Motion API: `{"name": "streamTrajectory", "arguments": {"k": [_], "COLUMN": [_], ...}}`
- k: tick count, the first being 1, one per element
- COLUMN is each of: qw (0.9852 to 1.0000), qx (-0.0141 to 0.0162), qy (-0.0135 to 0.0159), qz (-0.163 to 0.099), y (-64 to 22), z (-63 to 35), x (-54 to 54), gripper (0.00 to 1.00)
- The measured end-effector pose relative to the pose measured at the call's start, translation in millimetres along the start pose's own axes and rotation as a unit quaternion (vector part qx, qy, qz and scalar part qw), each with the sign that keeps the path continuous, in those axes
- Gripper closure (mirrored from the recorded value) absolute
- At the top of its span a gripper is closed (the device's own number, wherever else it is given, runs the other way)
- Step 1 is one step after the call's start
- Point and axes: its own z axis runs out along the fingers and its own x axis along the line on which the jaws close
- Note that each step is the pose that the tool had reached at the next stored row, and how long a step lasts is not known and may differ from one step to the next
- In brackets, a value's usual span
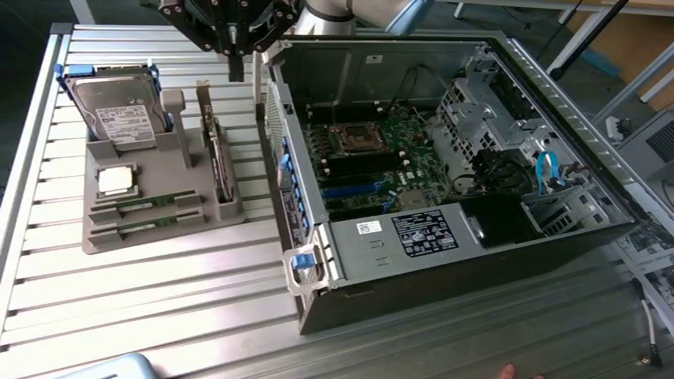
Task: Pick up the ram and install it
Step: 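Reach for the ram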
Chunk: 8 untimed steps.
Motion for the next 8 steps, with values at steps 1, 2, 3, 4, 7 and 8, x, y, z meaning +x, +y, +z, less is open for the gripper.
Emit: {"name": "streamTrajectory", "arguments": {"k": [1,2,3,4,7,8], "qw": [1.0,1.0,1.0,1.0,1.0,1.0], "qx": [0.0,0.0,0.0,0.0,0.0,0.0], "qy": [0.0,0.0,0.0,0.0,0.0,0.0], "qz": [0.0,0.0,0.0,0.0,0.0,0.0], "y": [-0.2,-0.3,-0.5,-0.7,-1.2,-1.4], "z": [-0.1,-0.1,-0.1,-0.3,-0.5,-0.5], "x": [2.4,4.4,6.6,9.1,16.1,18.6], "gripper": [0.9,0.9,0.9,0.9,0.9,0.9]}}
